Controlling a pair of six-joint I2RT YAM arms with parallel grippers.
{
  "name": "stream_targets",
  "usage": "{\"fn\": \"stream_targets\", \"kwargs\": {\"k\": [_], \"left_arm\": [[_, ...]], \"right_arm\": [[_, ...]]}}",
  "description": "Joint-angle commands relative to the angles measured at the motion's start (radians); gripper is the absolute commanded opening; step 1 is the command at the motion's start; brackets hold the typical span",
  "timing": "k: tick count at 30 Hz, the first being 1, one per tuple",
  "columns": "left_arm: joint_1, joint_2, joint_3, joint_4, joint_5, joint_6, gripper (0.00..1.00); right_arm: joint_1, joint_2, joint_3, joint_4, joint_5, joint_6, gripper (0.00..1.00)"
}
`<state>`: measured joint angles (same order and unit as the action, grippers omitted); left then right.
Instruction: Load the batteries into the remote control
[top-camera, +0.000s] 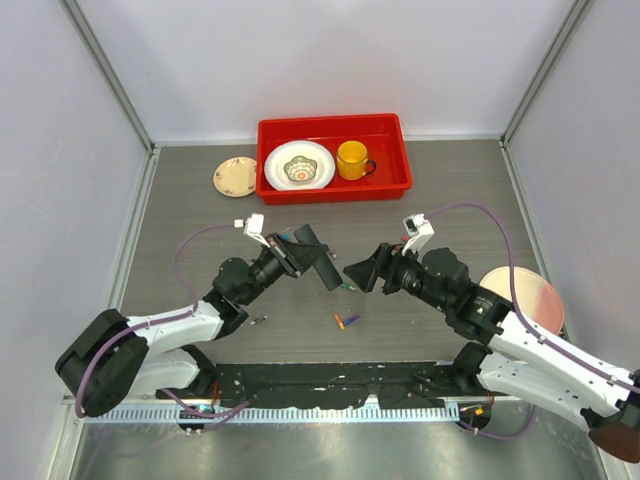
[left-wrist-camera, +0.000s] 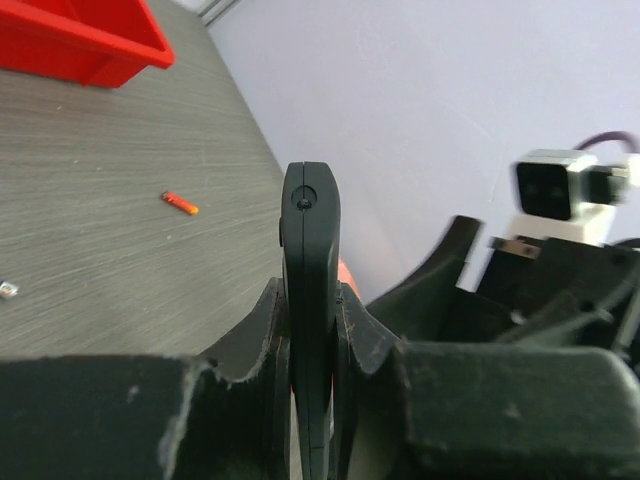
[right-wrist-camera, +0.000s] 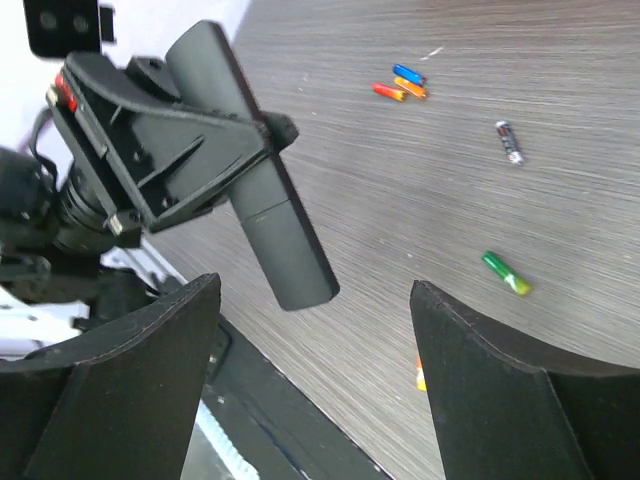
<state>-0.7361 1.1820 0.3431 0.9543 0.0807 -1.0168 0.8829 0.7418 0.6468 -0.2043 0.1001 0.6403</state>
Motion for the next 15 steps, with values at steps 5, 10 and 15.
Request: {"fn": "stream_targets", "kwargs": {"k": [5,10,15], "left_arm": [[0.006,0.005,-0.029,0.297,0.007,-0.046,0.00],[0.006,0.005,-0.012,0.271,0.030,-0.023,0.00],[0.006,-0.025,0.010,0.166,0.021,0.026,0.00]], "right_arm": [[-0.189,0.102,-0.183,0.534,-0.413,0.348,0.82],[-0.191,0.171,-0.179,0.625,-0.461,0.363,0.82],[-0.191,0.192,-0.171,0.660,-0.470,0.367,0.82]]}}
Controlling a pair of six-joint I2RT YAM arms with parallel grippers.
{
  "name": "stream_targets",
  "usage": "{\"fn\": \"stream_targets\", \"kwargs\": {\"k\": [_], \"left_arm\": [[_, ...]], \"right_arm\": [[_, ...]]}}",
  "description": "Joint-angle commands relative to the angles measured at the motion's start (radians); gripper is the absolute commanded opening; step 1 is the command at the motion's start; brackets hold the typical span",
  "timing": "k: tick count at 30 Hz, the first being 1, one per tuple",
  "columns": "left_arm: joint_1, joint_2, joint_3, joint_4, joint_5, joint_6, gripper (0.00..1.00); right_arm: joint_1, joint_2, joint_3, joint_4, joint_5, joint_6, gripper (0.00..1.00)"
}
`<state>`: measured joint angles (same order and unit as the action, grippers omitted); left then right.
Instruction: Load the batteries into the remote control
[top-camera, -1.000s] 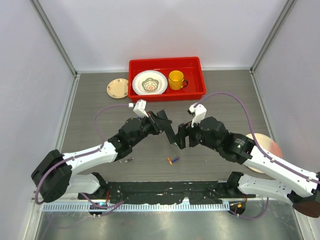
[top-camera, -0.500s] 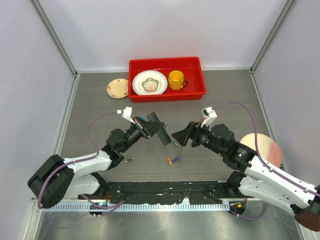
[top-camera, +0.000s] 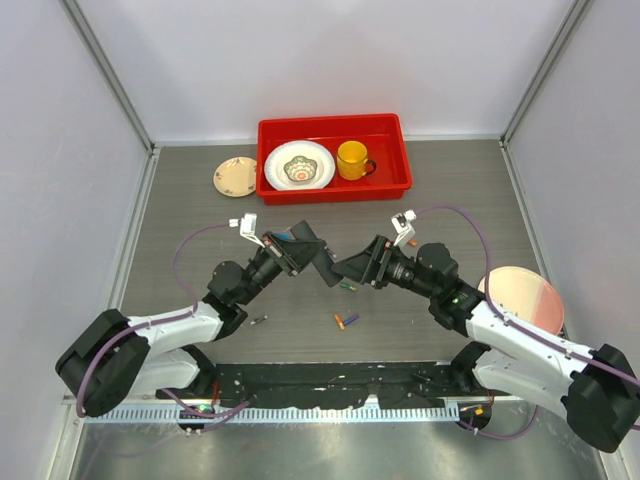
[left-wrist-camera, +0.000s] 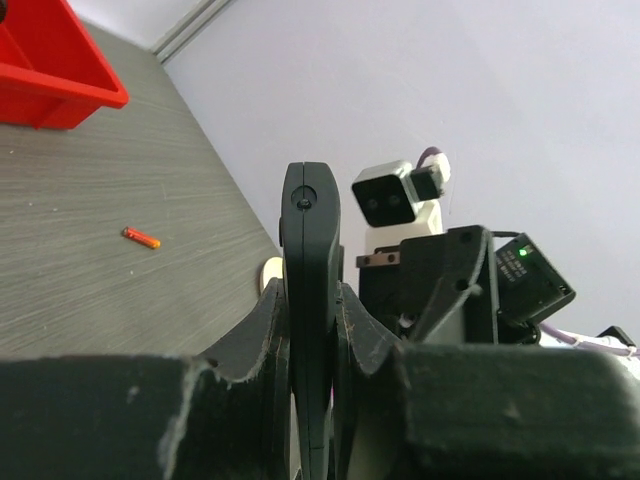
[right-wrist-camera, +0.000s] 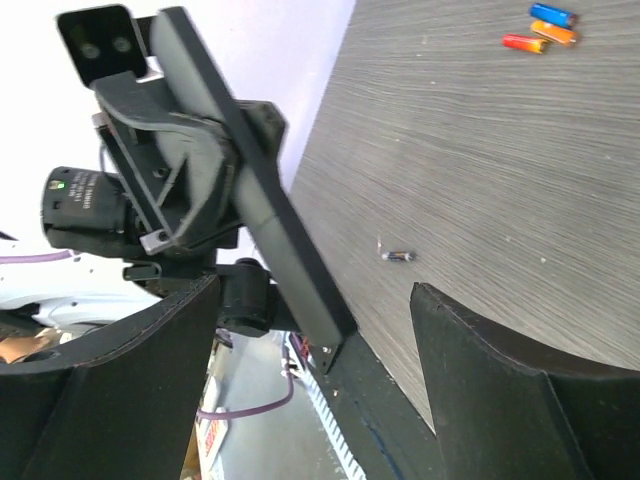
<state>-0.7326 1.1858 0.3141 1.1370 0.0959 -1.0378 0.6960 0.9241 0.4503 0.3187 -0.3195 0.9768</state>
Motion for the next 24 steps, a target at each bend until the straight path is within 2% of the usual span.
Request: {"fn": "stream_targets", "kwargs": {"k": [1,4,10,22,24], "left_arm": [[0.002,-0.038,0.039,-0.028,0.004,0.050,0.00],[0.004,-0.040,0.036,-0.029,-0.001,0.048,0.00],[0.002,-0.019,0.034,0.007,0.022,0.028,0.00],[0.004,0.008,0.031,0.043,0.041,0.016,0.00],[0.002,0.009,0.028,0.049,0.041,0.013,0.00]], "right_arm": [[-0.004,0.018,0.025,0.144,-0.058,0.030,0.82],[-0.003,0.050,0.039,0.146,-0.069,0.030,0.80],[-0.004,0.105,0.051,0.158,-0.101,0.020,0.69],[-0.004,0.151,0.048,0.237,-0.124,0.071,0.62],[-0.004,0.162,0.053,0.247,-0.127,0.077,0.59]]}}
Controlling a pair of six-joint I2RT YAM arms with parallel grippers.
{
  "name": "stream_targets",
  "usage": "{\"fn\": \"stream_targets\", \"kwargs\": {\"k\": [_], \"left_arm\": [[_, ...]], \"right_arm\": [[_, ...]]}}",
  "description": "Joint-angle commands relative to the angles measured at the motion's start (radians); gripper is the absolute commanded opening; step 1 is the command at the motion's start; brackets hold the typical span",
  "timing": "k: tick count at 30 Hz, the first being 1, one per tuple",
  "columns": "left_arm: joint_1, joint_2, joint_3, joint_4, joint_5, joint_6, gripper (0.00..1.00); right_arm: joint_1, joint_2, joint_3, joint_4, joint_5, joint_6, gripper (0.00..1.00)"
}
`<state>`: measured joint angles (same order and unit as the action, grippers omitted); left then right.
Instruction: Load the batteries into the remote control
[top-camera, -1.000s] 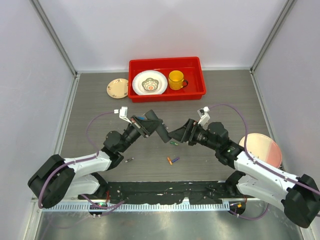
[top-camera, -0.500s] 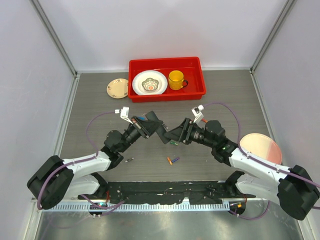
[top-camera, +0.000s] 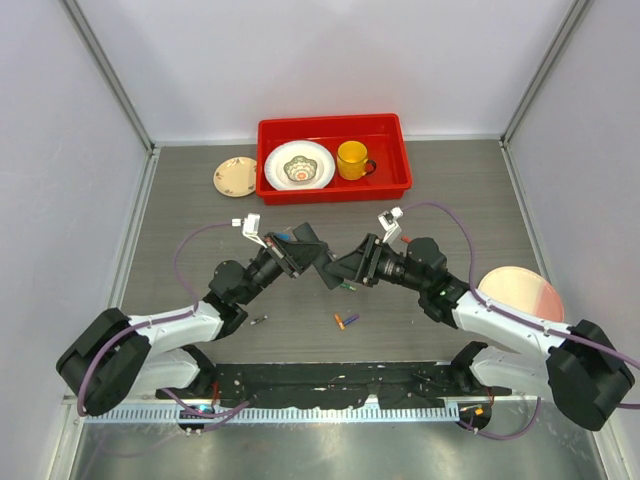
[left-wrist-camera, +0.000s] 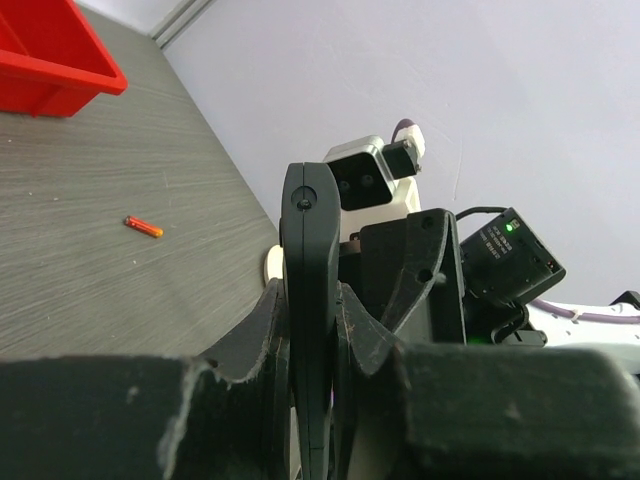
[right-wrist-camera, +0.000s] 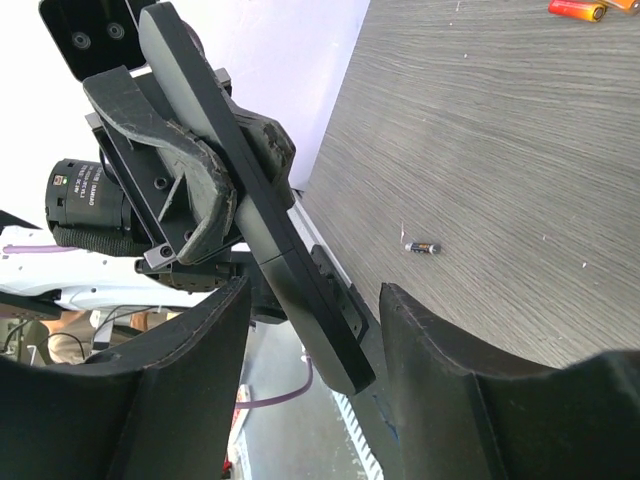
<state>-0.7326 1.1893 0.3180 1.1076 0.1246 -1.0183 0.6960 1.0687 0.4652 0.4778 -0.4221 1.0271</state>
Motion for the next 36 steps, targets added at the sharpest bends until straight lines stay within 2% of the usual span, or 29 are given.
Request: {"fn": "stream_targets", "kwargs": {"k": [1,19,36], "left_arm": [[0.002,0.006,0.024,0.081,0.010,-0.006,0.00],[0.004,0.006,0.023,0.098,-0.003,-0.023,0.00],[0.004,0.010,0.053,0.103,-0.029,-0.017,0.00]], "right_arm": [[-0.004,0.019,0.039,0.090,-0.026,0.027,0.58],[-0.003,0.027,0.023,0.079,-0.035,0.018,0.38],[0.022,0.010,0.013,0.025,-0.052,-0.027,0.39]]}}
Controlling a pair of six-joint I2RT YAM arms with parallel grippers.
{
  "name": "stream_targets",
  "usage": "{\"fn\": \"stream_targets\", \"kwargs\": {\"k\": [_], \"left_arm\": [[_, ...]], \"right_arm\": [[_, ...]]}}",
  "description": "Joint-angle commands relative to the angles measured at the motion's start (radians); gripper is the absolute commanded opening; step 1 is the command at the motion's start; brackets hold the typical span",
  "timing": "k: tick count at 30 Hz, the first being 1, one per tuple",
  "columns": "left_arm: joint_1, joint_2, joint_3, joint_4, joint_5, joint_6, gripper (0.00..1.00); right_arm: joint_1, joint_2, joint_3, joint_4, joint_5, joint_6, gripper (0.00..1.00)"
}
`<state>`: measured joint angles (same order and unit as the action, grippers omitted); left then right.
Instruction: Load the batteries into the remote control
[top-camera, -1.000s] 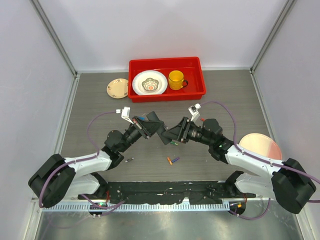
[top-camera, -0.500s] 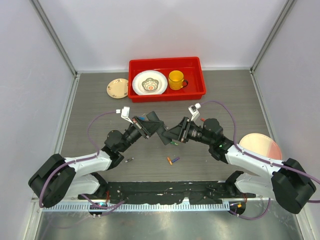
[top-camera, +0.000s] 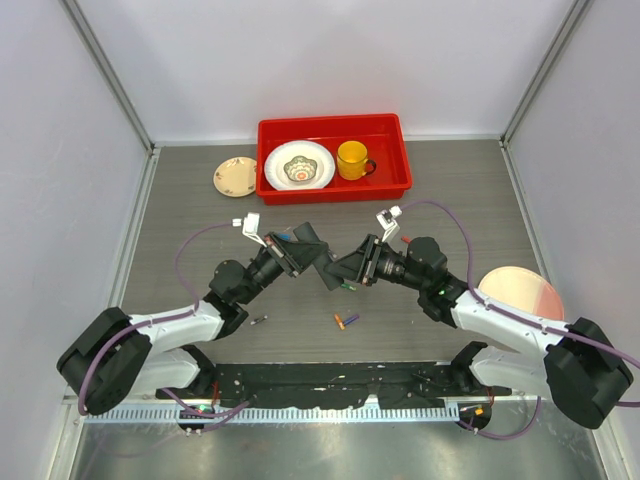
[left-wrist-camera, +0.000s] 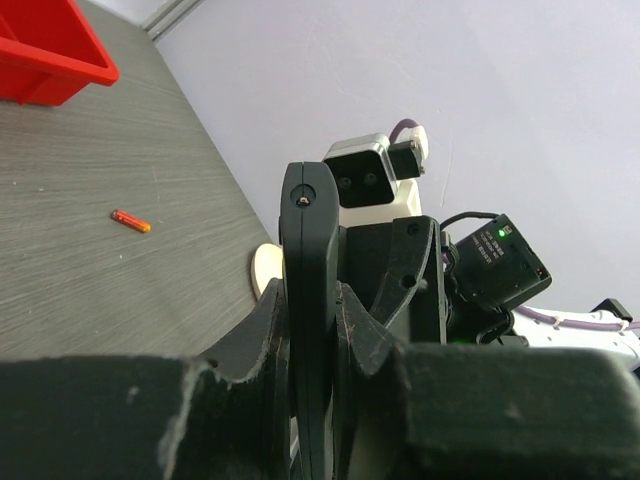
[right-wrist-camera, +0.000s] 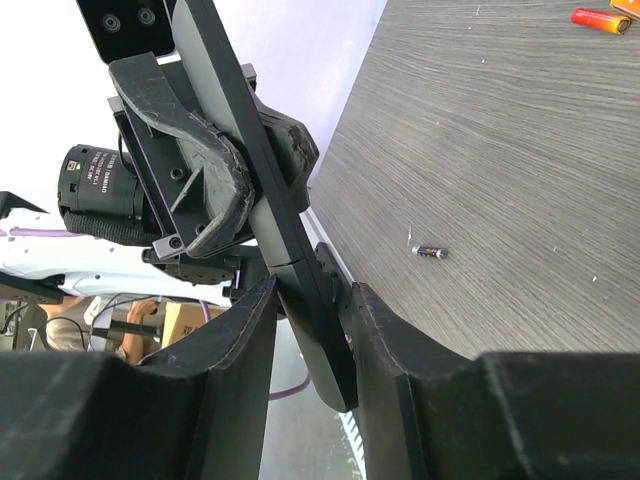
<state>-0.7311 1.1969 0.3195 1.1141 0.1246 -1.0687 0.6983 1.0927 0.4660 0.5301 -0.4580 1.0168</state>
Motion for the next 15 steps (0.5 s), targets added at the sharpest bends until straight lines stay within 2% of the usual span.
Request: {"fn": "stream_targets", "kwargs": {"k": [1,8,10,11,12,15], "left_arm": [[0.002,0.003,0.055,0.096,-0.029,0.033,0.00],[0.001,0.000,0.050,0.101,-0.037,0.033,0.00],[0.001,-0.002,0.049,0.101,-0.039,0.036,0.00],[0.001,0.000,0.049,0.099,-0.039,0.039,0.00],[0.001,0.000,0.049,0.102,-0.039,0.041,0.00],[0.001,0.007,0.044,0.105,-0.042,0.046,0.00]], "right_arm": [[0.020,-0.019,0.014,-0.031,-0.015,-0.018,0.39],[0.021,-0.031,0.002,-0.044,-0.015,-0.024,0.39],[0.020,-0.033,-0.001,-0.041,-0.013,-0.020,0.42],[0.020,-0.034,-0.001,-0.036,-0.008,-0.005,0.46],[0.020,-0.033,-0.004,-0.025,-0.008,0.011,0.58],[0.021,-0.031,-0.015,0.034,0.007,0.083,0.71]]}}
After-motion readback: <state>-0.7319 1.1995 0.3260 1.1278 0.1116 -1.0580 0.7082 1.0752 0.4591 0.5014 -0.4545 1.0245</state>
